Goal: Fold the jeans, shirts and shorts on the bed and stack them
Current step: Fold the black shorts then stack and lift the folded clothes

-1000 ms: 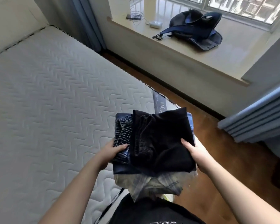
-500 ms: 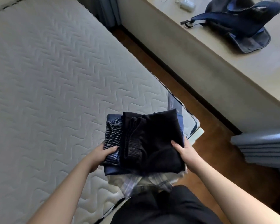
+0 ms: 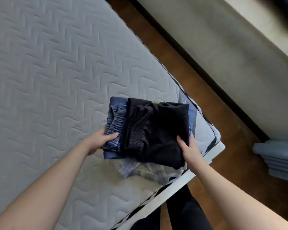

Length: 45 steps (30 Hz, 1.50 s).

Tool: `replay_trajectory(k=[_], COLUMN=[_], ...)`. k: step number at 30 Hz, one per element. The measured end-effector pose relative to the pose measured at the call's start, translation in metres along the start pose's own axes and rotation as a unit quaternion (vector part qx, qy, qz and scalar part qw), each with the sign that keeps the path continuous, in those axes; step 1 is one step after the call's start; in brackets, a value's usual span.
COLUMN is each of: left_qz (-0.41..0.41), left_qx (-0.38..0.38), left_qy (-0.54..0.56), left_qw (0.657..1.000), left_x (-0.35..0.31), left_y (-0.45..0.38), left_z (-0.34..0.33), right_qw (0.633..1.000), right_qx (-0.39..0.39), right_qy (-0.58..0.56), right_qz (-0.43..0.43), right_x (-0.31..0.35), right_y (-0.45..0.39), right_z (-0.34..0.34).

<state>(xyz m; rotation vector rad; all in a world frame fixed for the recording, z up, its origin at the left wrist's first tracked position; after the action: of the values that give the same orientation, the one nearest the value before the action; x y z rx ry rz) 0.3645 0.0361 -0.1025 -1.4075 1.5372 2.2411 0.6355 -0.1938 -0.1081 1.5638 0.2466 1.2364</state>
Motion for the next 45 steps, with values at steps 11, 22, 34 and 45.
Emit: replay_trajectory(k=[11,22,34,45], left_qz=[-0.043,0.01,0.201,0.155], left_qx=[-0.037,-0.32,-0.395,-0.312], left_qy=[-0.044,-0.037,0.367,0.312], left_qw=[0.997,0.947,0.818,0.884], left_x=[0.003,0.078,0.154,0.141], left_y=[-0.105,-0.042,0.041,0.022], left_z=[0.004,-0.013,-0.123,-0.178], right_qw=[0.999,0.747,0.758,0.752], right_qx=[0.027,-0.111,0.133,0.209], right_qy=[0.005,0.562,0.628,0.619], right_qz=[-0.039,0.339,0.117,0.083], right_x=[-0.007,0.141,0.159,0.164], right_y=[-0.088,-0.097,-0.184,-0.198], right_z=[0.035,-0.012,-0.103,-0.109])
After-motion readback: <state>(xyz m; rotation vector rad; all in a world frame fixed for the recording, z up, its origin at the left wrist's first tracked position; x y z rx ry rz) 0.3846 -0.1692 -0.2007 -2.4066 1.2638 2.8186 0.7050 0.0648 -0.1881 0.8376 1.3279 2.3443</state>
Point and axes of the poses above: each hand's wrist, its own y-axis away from the middle knuckle, its own z-axis out of the back of the hand, x = y × z, the point moved 4 cm from there along -y, towards the middle knuckle, and after that the axes turned 11 degrees about -z, right-handed, at the moved point
